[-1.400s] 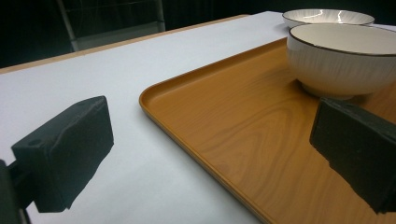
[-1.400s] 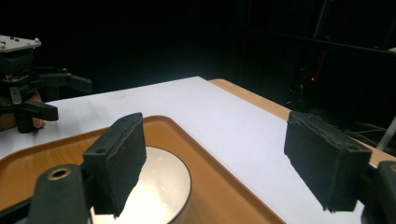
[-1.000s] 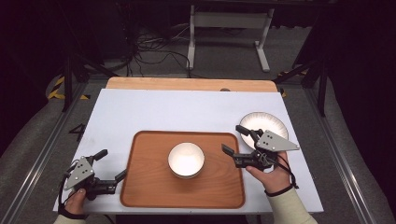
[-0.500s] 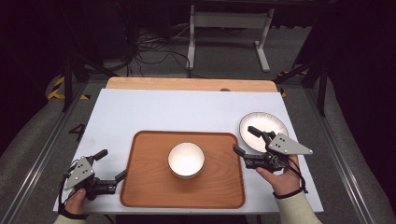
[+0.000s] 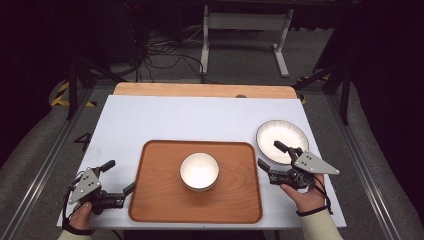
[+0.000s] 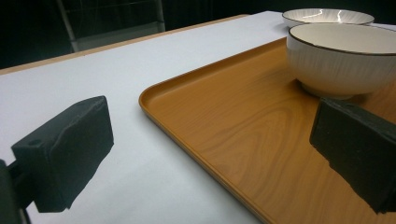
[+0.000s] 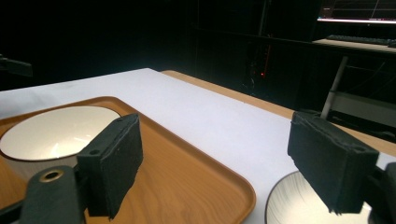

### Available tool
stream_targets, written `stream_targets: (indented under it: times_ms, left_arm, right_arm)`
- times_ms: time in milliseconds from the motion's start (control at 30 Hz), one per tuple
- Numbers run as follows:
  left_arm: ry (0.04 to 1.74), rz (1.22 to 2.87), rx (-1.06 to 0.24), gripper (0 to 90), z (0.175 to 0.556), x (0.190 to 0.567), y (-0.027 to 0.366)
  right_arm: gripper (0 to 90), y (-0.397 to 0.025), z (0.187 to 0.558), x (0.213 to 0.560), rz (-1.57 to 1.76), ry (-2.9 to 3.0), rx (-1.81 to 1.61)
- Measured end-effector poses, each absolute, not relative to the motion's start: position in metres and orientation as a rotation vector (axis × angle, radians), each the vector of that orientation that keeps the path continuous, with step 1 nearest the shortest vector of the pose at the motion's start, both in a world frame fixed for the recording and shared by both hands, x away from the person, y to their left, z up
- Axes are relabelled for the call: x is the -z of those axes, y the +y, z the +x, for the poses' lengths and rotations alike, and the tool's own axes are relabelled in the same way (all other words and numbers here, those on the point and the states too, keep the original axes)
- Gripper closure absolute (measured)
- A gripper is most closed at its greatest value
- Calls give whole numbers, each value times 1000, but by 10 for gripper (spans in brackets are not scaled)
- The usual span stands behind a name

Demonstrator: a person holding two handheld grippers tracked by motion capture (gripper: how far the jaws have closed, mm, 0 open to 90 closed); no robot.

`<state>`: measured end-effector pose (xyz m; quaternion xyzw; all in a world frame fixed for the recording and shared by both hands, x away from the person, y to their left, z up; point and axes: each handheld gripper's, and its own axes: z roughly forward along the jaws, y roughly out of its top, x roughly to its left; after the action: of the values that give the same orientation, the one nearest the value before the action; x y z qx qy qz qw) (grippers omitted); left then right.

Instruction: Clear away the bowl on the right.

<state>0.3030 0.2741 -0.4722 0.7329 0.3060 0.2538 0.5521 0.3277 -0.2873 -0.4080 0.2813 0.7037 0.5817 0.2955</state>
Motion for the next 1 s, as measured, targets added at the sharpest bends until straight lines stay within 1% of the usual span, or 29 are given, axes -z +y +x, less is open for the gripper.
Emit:
stream_targets:
  times_ms: [300,533,1000]
  left_arm:
    - [724,1733,-601,2,303,472,274]
    - [723,1733,-601,2,303,472,274]
    - [726,1735,-598,2,303,472,274]
  right_arm:
    - [189,-298,326,428,803,1870,-1517]
    - [171,-301,325,439,833,1891,-1501]
    - [171,-305,323,456,876,1899,-1492]
